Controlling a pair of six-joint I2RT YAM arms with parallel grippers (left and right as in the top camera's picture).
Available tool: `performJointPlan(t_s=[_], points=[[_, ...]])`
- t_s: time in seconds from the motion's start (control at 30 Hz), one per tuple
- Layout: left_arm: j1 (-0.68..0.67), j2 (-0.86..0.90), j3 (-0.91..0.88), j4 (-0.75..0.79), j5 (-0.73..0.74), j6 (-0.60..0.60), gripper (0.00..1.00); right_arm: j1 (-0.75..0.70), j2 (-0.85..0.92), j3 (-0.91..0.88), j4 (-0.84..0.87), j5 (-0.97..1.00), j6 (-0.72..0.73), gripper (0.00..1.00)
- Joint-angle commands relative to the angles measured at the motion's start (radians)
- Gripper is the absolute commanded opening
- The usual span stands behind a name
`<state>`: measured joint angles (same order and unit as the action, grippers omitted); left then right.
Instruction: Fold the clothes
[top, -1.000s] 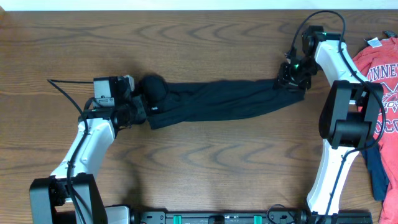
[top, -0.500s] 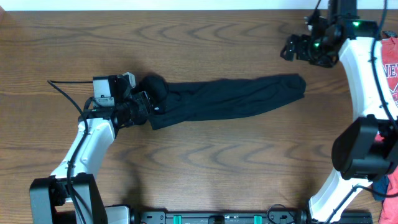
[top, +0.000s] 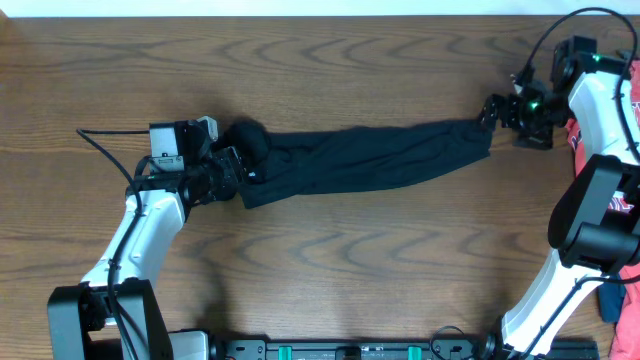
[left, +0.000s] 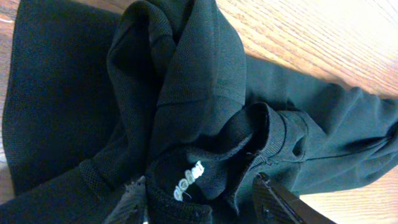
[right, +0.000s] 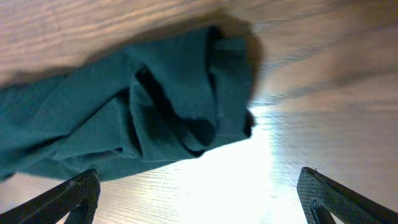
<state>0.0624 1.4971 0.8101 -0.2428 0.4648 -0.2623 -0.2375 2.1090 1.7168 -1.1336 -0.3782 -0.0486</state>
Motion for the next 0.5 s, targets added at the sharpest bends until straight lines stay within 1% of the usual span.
performJointPlan(t_s=[0.0,0.27,0.47], points=[[-0.001,0.006,0.024,-0.007,0.006,-0.002,0.57,0.002,0.026,-0.060,0.034,-0.062,-0.076,0.99],[-0.001,0.006,0.024,-0.043,0.006,-0.002,0.57,0.000,0.044,-0.312,0.307,-0.128,-0.034,0.99],[-0.001,0.006,0.024,-0.055,0.007,-0.002,0.57,-0.006,0.051,-0.408,0.426,-0.147,-0.027,0.99]])
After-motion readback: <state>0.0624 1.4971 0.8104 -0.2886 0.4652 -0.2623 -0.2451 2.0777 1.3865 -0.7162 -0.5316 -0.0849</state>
